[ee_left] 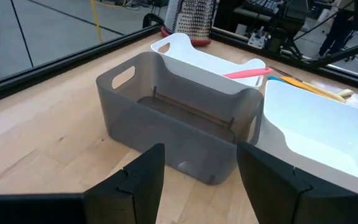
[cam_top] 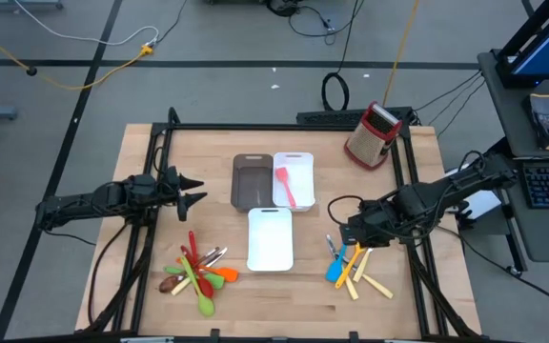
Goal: Pick & Place Kitchen Items
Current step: Put the yellow spatula into the top white bin
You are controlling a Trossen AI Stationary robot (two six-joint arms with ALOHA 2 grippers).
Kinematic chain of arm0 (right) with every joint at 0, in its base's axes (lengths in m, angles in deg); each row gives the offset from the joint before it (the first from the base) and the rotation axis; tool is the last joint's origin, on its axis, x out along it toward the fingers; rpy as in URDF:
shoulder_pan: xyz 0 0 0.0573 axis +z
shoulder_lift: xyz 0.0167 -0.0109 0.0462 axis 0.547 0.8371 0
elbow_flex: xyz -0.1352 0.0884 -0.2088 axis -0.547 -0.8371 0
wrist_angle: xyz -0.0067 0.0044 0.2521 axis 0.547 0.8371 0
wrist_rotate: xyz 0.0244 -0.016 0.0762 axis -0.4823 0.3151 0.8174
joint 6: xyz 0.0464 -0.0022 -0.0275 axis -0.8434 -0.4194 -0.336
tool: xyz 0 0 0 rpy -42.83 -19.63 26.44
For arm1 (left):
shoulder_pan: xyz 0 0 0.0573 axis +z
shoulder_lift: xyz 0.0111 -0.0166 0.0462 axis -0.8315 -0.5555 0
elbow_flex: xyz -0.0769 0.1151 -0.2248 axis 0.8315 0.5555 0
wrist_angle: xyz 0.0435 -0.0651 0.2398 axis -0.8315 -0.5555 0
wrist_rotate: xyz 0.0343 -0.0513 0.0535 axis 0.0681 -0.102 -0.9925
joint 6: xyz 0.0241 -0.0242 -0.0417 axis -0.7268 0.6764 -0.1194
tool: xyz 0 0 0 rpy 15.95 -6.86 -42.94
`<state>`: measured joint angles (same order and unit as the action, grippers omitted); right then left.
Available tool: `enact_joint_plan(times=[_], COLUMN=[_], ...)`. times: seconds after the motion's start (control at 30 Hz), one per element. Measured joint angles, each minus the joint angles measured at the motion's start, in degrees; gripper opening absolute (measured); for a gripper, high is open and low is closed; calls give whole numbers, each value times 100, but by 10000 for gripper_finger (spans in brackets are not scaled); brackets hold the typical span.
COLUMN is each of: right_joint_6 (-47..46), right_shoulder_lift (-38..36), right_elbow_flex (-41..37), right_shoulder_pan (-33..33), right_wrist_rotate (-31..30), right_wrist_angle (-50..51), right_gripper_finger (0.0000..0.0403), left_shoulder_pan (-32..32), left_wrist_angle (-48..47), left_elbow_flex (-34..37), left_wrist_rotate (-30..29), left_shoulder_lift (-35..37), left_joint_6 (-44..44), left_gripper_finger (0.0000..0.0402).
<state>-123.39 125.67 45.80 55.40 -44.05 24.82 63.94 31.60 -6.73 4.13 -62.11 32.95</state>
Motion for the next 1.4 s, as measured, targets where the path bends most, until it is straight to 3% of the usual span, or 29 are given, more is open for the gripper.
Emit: enact_joint_plan(times=[0.43, 0.73, 0.83, 1.1, 1.4], right_joint_6=[-170, -473, -703, -1002, -1201], right_shoulder_lift=[55, 53, 53, 55, 25], right_elbow_flex=[-2, -67, -389, -1685, -2526], right_shoulder_pan=[0, 0, 0, 0, 0], right_wrist_rotate=[20, -81, -414, -388, 203], right_wrist_angle=[-23, -107, -589, -2397, -2766], right_gripper_finger=[151, 175, 175, 176, 180], left_shoulder_pan=[1, 0, 0, 0, 2], left_wrist_angle=[0, 0, 0, -1, -1], left_elbow_flex=[1, 1, 1, 0, 1], left_wrist_rotate=[0, 0, 0, 0, 0], left_shoulder_lift=[-1, 0, 0, -1, 0], left_joint_6=[-22, -111, -201, -219, -216], left_gripper_finger=[207, 207, 207, 207, 207])
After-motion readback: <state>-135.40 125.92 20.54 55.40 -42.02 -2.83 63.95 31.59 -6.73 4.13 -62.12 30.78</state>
